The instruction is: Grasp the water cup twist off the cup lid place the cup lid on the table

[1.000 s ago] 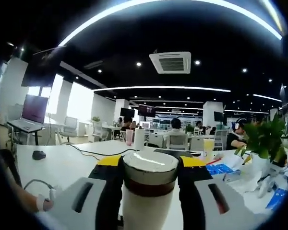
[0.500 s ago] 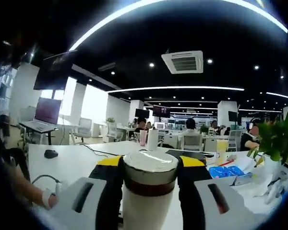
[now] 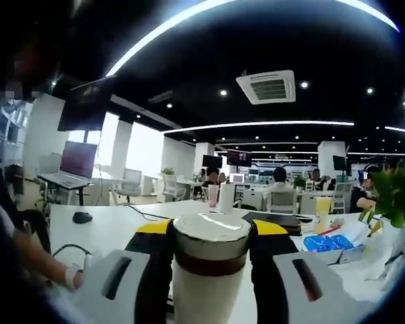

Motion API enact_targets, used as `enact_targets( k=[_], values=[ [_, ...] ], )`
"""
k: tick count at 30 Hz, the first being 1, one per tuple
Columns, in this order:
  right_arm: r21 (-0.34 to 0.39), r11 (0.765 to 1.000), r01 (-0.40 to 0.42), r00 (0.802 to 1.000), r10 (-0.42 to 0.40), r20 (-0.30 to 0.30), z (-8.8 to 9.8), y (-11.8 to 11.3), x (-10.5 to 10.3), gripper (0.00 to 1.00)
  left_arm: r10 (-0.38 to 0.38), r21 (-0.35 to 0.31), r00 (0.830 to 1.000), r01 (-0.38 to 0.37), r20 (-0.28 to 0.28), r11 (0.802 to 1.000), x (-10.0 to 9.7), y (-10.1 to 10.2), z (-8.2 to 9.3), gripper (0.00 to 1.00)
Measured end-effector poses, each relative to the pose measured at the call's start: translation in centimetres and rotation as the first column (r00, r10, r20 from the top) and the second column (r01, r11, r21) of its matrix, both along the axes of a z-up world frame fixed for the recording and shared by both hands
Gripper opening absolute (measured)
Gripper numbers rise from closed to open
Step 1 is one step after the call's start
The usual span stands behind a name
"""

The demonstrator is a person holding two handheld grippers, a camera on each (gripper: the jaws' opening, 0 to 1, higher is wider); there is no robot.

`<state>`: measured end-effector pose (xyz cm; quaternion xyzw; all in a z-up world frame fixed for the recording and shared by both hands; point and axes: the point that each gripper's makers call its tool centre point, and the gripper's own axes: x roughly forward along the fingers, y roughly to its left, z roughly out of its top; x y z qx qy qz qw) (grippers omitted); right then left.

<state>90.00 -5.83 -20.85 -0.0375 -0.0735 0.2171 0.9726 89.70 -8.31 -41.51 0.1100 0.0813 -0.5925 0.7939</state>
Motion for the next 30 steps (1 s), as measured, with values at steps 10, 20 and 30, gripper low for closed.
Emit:
enact_targets(
  k=[10,20,30],
  values=[
    [-0.002,0.998,-0.068,0.998,0.068,-0.004,-0.07,0.22,0.02,0.47,0.001,0.0,1.0,-0.001,-0.002,1.0,0.06,-0.01,-0.02,0.5],
    [-0.002,0.986,-0.166,0.986,0.165,-0.014,-0.21,0.43,-0.27,0.46,0.002,0.0,1.0,-0.002,-0.001,1.0,-0.01,-0.04,-0.01,0.5],
    [-0.001,0.967,-0.254,0.967,0.254,-0.019,-0.22,0.6,-0.32,0.46,0.002,-0.001,1.0,-0.002,-0.003,1.0,-0.05,0.0,0.01,0.5]
  ],
)
